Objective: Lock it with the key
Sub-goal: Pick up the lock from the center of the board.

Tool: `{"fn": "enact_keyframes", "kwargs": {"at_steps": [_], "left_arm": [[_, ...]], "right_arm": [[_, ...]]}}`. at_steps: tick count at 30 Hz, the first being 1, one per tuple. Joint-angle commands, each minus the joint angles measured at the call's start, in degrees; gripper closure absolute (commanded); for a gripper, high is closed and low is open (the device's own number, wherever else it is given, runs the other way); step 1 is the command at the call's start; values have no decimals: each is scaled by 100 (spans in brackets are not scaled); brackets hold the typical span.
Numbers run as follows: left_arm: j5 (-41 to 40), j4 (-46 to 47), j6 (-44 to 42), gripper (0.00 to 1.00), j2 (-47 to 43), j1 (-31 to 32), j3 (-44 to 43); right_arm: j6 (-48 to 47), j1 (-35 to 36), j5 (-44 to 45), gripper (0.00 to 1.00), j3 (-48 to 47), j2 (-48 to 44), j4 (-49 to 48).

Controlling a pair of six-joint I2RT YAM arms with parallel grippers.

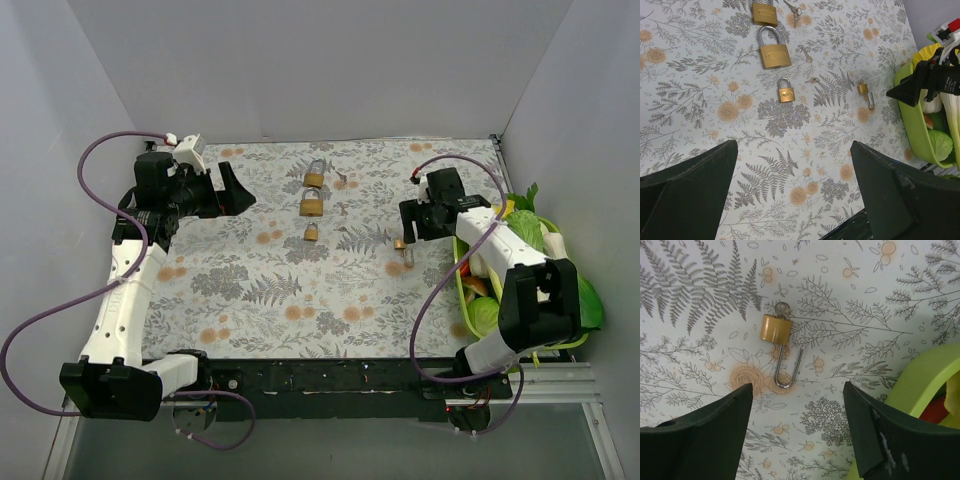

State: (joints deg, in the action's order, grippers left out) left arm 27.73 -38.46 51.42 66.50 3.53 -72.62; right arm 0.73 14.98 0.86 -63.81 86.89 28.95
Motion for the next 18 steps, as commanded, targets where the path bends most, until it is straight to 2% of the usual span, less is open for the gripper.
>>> {"fn": "enact_keyframes", "kwargs": {"at_steps": [1, 8, 18], "left_arm": [[93, 215, 43, 2, -93, -28, 142], [5, 225, 254, 2, 3, -28, 125], [-329, 119, 219, 2, -41, -28, 257]], "right_arm": [[-214, -57, -244, 23, 62, 186, -143], [102, -57, -561, 25, -122, 750, -469], [348, 92, -465, 26, -404, 1383, -592]]}}
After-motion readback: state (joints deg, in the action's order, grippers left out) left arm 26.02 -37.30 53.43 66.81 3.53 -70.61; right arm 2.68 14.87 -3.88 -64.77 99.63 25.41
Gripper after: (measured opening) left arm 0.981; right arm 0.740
